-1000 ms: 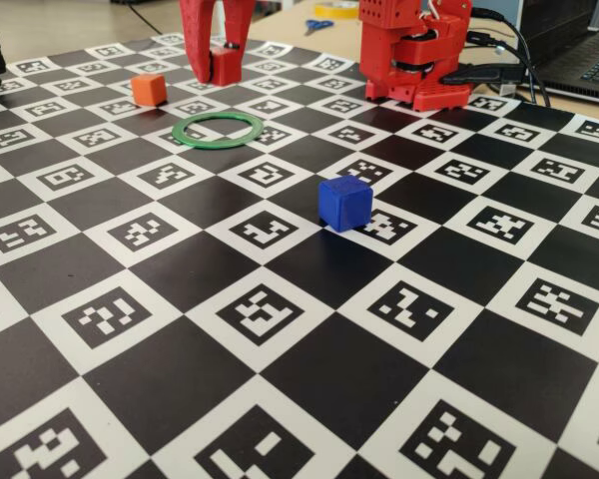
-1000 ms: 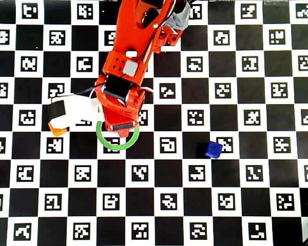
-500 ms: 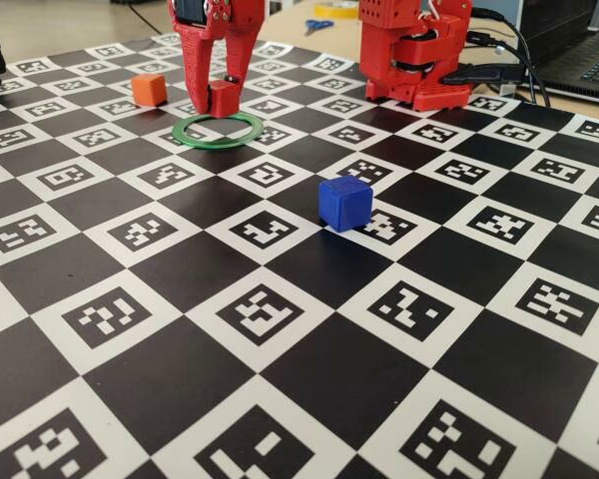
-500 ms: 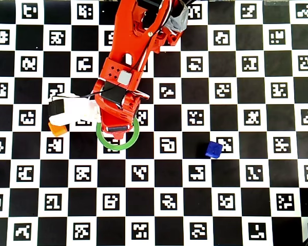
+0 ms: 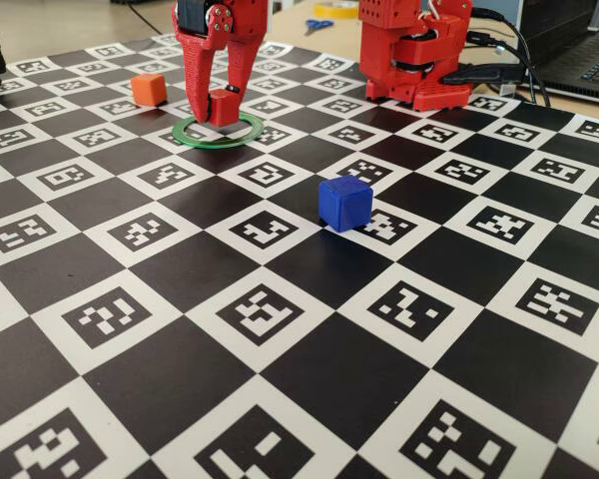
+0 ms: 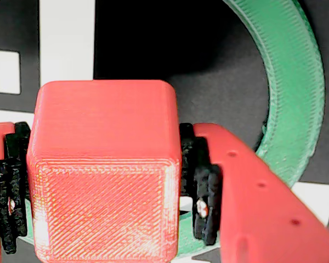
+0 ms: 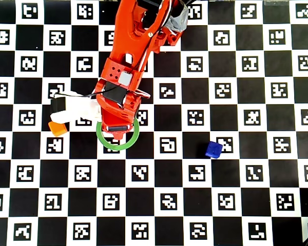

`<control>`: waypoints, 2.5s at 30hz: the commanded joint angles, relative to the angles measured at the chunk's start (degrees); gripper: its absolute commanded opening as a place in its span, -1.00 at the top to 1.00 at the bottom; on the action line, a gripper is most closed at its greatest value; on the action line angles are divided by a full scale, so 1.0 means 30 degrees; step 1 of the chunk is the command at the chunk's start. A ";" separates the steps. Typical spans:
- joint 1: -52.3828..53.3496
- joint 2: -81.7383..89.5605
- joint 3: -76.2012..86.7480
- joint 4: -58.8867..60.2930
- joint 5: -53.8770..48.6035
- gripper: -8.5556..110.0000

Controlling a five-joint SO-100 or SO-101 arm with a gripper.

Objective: Grab the red cube then put it in the green circle then put the blue cube on top and finally the orange cube on top

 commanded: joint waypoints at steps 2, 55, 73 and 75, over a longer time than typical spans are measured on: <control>0.0352 -0.0088 -0.0205 -0.0322 0.0029 0.68; -0.3193 0.2666 -0.9199 1.0928 0.8379 0.23; -1.1221 0.3369 -1.2891 1.3213 1.5908 0.26; -1.2217 0.3281 -1.2891 1.2861 1.6963 0.27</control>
